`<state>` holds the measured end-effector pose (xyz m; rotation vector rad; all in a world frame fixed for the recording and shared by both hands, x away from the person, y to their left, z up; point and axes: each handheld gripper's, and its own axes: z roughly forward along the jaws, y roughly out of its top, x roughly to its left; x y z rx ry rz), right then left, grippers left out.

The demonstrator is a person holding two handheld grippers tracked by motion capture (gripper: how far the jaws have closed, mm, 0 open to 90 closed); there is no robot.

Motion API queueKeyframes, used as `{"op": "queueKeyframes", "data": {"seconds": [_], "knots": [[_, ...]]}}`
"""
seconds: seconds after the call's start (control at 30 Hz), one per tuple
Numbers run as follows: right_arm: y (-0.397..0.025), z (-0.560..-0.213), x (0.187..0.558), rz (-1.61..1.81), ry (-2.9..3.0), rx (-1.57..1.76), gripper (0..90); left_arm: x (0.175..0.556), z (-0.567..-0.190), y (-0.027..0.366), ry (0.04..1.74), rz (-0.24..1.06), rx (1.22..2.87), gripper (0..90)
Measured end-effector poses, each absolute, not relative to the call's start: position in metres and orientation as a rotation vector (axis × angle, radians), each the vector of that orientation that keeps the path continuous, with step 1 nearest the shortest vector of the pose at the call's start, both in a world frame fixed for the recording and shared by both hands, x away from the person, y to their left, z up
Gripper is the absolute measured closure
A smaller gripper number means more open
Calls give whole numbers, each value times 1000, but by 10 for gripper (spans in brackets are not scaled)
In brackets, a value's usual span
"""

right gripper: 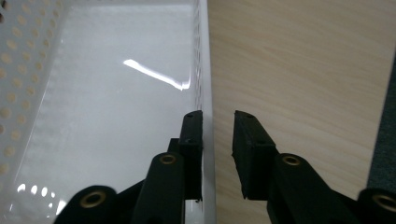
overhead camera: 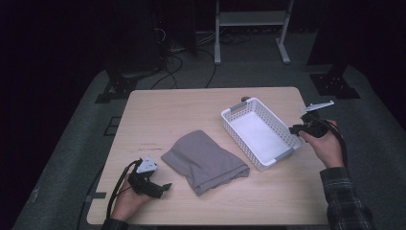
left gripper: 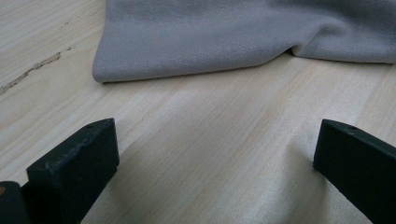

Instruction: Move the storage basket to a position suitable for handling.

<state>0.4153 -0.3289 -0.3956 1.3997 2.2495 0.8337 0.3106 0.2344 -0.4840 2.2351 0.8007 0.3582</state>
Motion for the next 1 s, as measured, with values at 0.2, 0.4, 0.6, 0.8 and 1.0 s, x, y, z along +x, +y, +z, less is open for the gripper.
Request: {"op": "queueKeyframes", "data": {"seconds": [0.2, 0.4, 0.6, 0.8, 1.0], "knots": [[-319, -382, 402, 892, 2216, 1374, 663, 311, -484, 235, 801, 356, 2238, 0], [-295, -378, 388, 995, 2236, 1367, 658, 311, -484, 234, 803, 356, 2235, 0], [-271, -380, 384, 1031, 2286, 1321, 662, 311, -484, 234, 803, 356, 2235, 0], [-242, -383, 382, 1065, 2345, 1276, 667, 311, -484, 235, 801, 357, 2238, 0], [-213, -386, 384, 1071, 2399, 1235, 673, 311, -484, 235, 801, 359, 2237, 0]]}}
